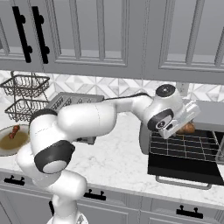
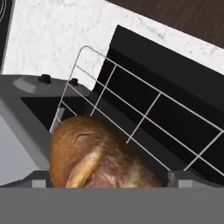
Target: Pick up the kebab skewer and baguette bread, and place them inside the toaster oven. Close the toaster oven door and start by setting the timer.
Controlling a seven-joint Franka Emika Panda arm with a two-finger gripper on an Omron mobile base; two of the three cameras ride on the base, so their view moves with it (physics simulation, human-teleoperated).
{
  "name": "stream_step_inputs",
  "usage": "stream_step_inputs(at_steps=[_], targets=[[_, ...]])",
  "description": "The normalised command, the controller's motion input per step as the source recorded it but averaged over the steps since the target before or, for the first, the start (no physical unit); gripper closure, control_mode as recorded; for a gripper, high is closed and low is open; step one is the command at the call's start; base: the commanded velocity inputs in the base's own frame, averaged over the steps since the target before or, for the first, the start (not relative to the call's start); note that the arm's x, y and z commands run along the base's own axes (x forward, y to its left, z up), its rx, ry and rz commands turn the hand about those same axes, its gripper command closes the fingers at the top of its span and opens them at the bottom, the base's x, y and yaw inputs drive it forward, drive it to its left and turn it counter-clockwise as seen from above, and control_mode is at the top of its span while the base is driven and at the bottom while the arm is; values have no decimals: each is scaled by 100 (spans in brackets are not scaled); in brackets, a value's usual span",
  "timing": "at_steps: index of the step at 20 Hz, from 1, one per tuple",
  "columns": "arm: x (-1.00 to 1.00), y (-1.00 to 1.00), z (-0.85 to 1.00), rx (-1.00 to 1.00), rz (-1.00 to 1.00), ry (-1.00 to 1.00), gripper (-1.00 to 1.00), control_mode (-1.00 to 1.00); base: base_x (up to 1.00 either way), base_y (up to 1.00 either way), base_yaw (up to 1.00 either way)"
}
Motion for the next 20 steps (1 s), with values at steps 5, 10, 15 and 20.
stream_step_inputs(at_steps=[5, 10, 15, 20], targets=[[33, -25, -68, 0, 52, 4, -100, -100, 0, 0, 0], [9, 11, -60, 9, 56, 35, -100, -100, 0, 0, 0], [20, -4, -19, 17, -26, 2, -100, -100, 0, 0, 0], [-31, 0, 28, 3, -16, 0, -100, -100, 0, 0, 0]])
